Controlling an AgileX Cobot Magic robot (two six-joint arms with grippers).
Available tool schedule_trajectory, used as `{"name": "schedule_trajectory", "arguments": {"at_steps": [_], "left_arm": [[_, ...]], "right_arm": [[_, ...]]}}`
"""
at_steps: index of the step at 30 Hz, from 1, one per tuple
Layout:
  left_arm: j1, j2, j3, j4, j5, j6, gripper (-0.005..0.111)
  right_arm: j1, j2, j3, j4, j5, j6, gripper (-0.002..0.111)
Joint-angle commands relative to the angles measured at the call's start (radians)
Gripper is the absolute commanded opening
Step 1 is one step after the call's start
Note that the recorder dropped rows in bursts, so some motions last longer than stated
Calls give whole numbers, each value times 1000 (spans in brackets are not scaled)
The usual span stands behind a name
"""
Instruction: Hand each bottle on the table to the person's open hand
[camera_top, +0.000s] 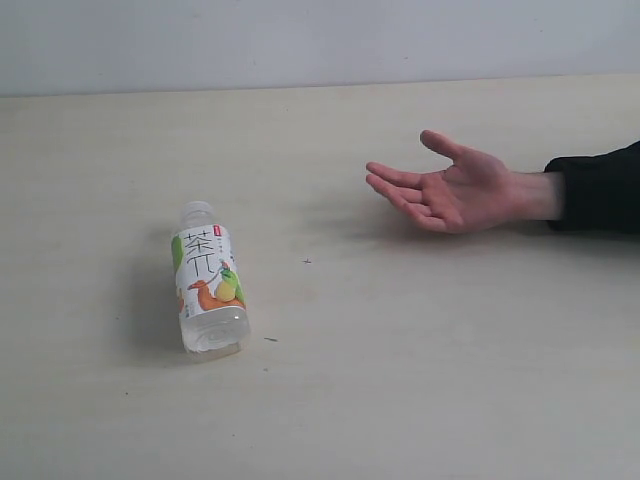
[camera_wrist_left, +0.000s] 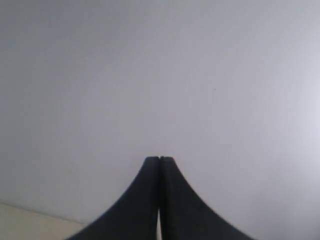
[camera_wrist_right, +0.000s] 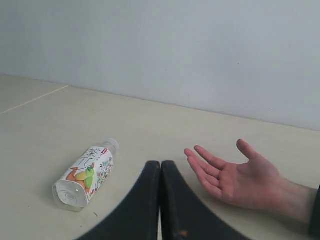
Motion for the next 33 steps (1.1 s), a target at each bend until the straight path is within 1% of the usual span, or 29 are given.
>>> {"name": "schedule_trajectory", "arguments": {"at_steps": [1, 4, 8, 10, 14, 16, 18, 20, 21, 22, 24, 28, 29, 31, 33], "left_arm": [[0, 256, -205, 151, 59, -33, 0], [0, 439, -334, 218, 187, -29, 0], [-5, 668, -498, 304, 405, -2, 0], [-22, 773, -582, 304, 546, 79, 0], [-64, 933, -713, 274, 769, 251, 0], [-83, 987, -762, 218, 808, 302, 0], [-94, 1014, -781, 153, 789, 308, 0], [-106, 1029, -780, 52, 755, 309, 0], [-114, 1036, -780, 30, 755, 309, 1], [-127, 1047, -780, 7, 755, 309, 3], [-157, 1075, -780, -20, 777, 309, 12], [-232, 1144, -780, -106, 810, 296, 40], [-269, 1174, -789, -153, 810, 270, 51], [-314, 1217, -801, -207, 810, 270, 59], [-365, 1249, -814, -209, 782, 297, 64]], "right_arm": [[3, -5, 5, 7, -15, 0, 0], [3, -5, 5, 7, -15, 0, 0], [3, -5, 5, 7, -15, 0, 0], [3, -5, 5, 7, -15, 0, 0], [3, -5, 5, 7, -15, 0, 0], [3, -5, 5, 7, -15, 0, 0], [3, -5, 5, 7, -15, 0, 0], [3, -5, 5, 7, -15, 0, 0], [3, -5, 5, 7, -15, 0, 0], [3, -5, 5, 7, -15, 0, 0], [3, -5, 5, 7, -15, 0, 0], [3, -5, 5, 7, -15, 0, 0], [3, -5, 5, 7, -15, 0, 0], [3, -5, 5, 7, -15, 0, 0], [3, -5, 5, 7, -15, 0, 0]]}}
